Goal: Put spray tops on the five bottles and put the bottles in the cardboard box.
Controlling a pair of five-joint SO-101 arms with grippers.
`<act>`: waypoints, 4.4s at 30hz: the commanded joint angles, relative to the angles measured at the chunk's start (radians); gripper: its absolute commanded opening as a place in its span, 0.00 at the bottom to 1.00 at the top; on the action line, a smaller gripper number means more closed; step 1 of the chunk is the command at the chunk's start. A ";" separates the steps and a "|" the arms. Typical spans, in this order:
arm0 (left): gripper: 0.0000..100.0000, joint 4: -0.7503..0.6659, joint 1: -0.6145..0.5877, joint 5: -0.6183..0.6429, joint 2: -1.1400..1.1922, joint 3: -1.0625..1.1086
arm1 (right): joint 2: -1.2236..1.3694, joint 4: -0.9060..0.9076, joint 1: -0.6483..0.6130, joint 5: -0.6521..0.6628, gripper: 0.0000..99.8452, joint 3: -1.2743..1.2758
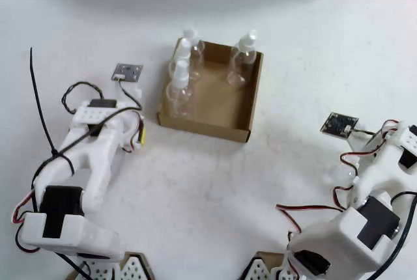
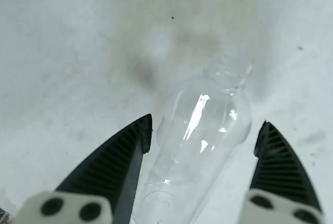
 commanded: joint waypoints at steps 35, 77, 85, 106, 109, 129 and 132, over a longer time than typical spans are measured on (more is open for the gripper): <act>0.02 -0.028 0.015 -0.014 -0.013 -0.058 | 0.077 -0.028 0.018 -0.152 0.01 -0.233; 0.02 -0.026 0.015 -0.069 -0.013 -0.057 | -0.796 0.013 -0.737 -1.267 0.02 -0.074; 0.02 -0.026 0.012 -0.069 -0.013 -0.057 | -0.822 -0.077 -0.880 -1.330 0.02 -0.008; 0.02 -0.026 0.015 -0.069 -0.013 -0.057 | -1.326 -0.748 -0.958 -1.445 0.02 0.637; 0.02 -0.026 0.015 -0.069 -0.013 -0.057 | -1.379 -0.808 -0.977 -1.447 0.02 0.687; 0.02 -0.026 0.016 -0.069 -0.013 -0.057 | -1.725 -0.823 -1.227 -1.665 0.02 0.967; 0.02 -0.025 0.013 -0.069 -0.013 -0.055 | -1.880 -0.823 -1.302 -1.648 0.02 1.056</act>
